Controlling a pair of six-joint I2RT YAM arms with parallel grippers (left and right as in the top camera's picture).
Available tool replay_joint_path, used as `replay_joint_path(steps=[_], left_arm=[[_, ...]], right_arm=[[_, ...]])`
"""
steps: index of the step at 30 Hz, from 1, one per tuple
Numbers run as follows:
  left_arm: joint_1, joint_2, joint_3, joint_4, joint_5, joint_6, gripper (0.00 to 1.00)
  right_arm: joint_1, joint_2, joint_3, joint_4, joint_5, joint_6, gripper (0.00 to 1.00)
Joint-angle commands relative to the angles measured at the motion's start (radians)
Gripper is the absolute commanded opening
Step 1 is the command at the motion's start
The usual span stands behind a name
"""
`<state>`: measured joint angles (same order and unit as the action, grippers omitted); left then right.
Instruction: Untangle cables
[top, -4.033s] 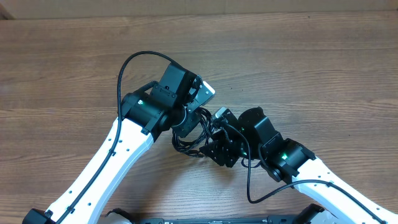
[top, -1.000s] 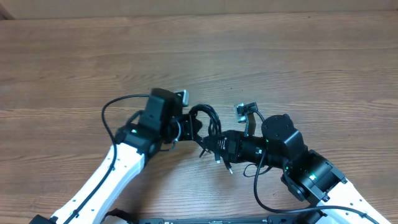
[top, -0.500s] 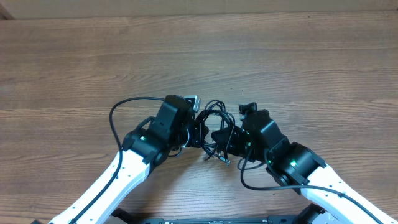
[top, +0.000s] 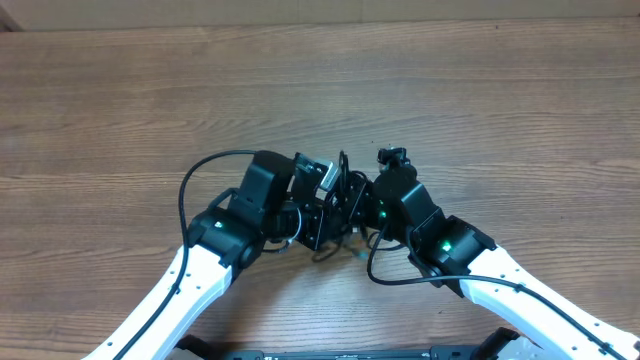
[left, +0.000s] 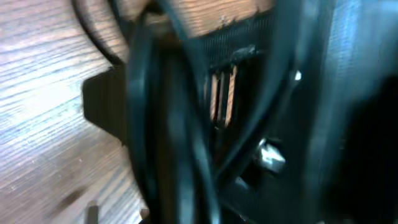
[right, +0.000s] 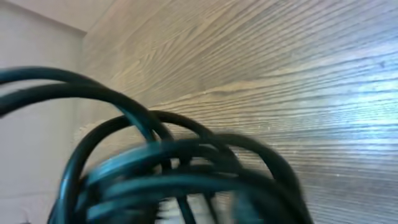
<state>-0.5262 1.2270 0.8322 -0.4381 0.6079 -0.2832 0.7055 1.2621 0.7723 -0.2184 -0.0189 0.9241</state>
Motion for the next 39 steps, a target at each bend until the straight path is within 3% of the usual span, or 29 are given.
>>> replay_joint_path(steps=[1, 4, 11, 16, 19, 22, 25, 39], left_arm=[[-0.038, -0.037, 0.018, -0.017, 0.364, 0.149, 0.04], [0.023, -0.037, 0.018, -0.038, 0.251, 0.148, 0.04], [0.188, -0.036, 0.018, -0.042, 0.186, 0.16, 0.04], [0.213, -0.035, 0.018, -0.09, 0.291, 0.31, 0.04], [0.213, -0.029, 0.018, -0.085, 0.53, 0.43, 0.04], [0.213, -0.019, 0.018, -0.091, 0.76, 0.55, 0.04], [0.21, -0.007, 0.017, -0.096, 0.862, 0.6, 0.04], [0.132, 0.003, 0.015, -0.213, 0.821, 0.681, 0.04]], right_arm=[[-0.007, 0.024, 0.028, 0.003, 0.068, -0.092, 0.81], [-0.007, -0.042, 0.028, -0.054, -0.034, -0.092, 1.0], [-0.007, -0.336, 0.028, -0.267, -0.127, -0.143, 1.0], [-0.007, -0.564, 0.027, -0.331, -0.13, -0.299, 1.0], [-0.007, -0.658, 0.027, -0.363, -0.078, -0.46, 1.0], [-0.008, -0.678, 0.027, -0.396, -0.042, -0.558, 1.0], [-0.008, -0.666, 0.027, -0.401, -0.042, -0.653, 1.0], [-0.011, -0.55, 0.028, -0.238, -0.084, -0.82, 0.98]])
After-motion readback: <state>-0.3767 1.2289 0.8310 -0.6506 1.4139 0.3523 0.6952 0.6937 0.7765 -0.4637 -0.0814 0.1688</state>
